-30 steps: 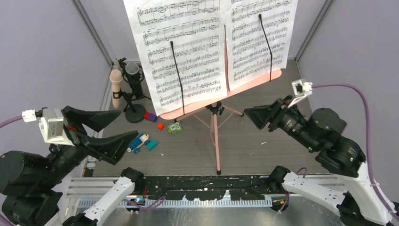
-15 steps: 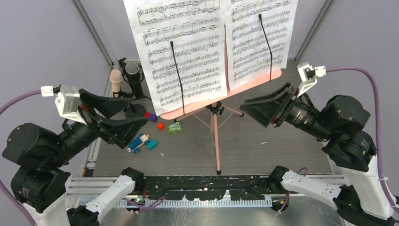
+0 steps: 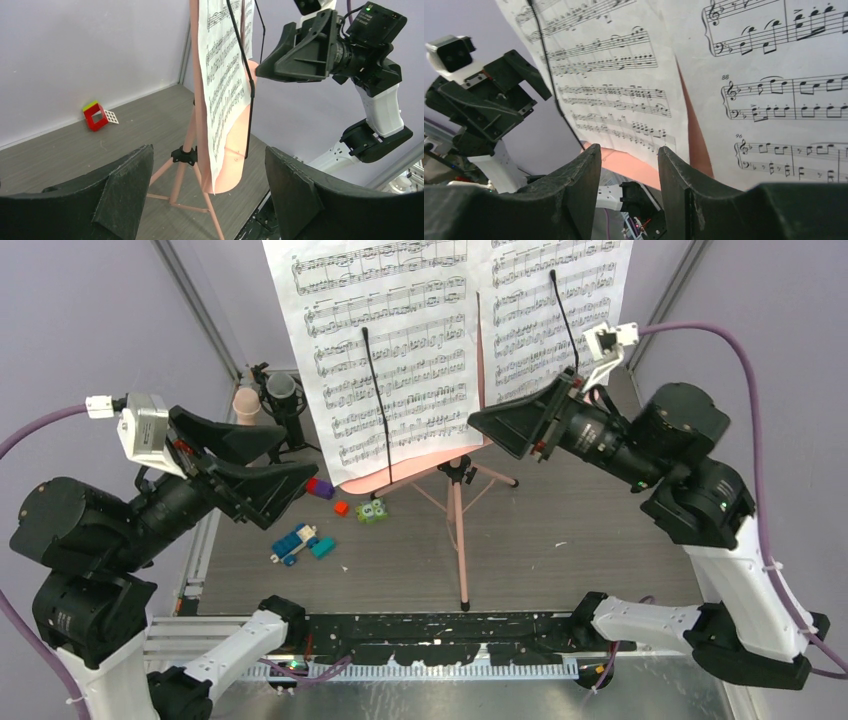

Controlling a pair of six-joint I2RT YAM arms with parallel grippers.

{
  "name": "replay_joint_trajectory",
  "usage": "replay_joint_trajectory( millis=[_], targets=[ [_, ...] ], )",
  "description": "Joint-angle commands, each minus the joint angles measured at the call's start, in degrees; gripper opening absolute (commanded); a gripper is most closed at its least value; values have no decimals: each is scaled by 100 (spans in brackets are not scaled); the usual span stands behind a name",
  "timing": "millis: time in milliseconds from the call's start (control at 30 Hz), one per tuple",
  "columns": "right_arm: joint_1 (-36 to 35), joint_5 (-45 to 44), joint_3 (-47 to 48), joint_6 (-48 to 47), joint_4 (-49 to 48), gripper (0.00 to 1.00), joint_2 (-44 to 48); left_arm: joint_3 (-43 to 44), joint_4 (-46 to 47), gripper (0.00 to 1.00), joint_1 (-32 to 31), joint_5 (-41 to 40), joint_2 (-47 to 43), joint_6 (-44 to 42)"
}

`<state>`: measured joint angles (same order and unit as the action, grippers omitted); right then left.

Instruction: Pack up the instrument practice props

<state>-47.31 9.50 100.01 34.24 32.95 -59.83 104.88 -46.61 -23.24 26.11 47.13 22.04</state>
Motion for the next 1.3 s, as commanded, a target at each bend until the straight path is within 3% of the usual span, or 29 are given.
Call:
replay_joint_trajectory(
  millis=[0, 300, 700, 1033, 1267],
  targets=[
    [-32, -242, 229, -169, -277, 51, -207, 107, 365, 82, -16, -35, 131, 49],
    [-31, -371, 178, -239, -389, 51, -225, 201, 564, 73, -18, 138, 275, 177],
    [-33, -1445, -226, -383, -513, 54, 102, 619, 742, 66, -8, 91, 275, 721],
    [-33, -1538, -400, -350, -542, 55, 236, 1003, 590, 59, 764, 125, 325, 1562],
    [-32, -1547, -403, -351, -422, 56, 308, 1065, 373, 54, 409, -220, 650, 1336]
  ],
)
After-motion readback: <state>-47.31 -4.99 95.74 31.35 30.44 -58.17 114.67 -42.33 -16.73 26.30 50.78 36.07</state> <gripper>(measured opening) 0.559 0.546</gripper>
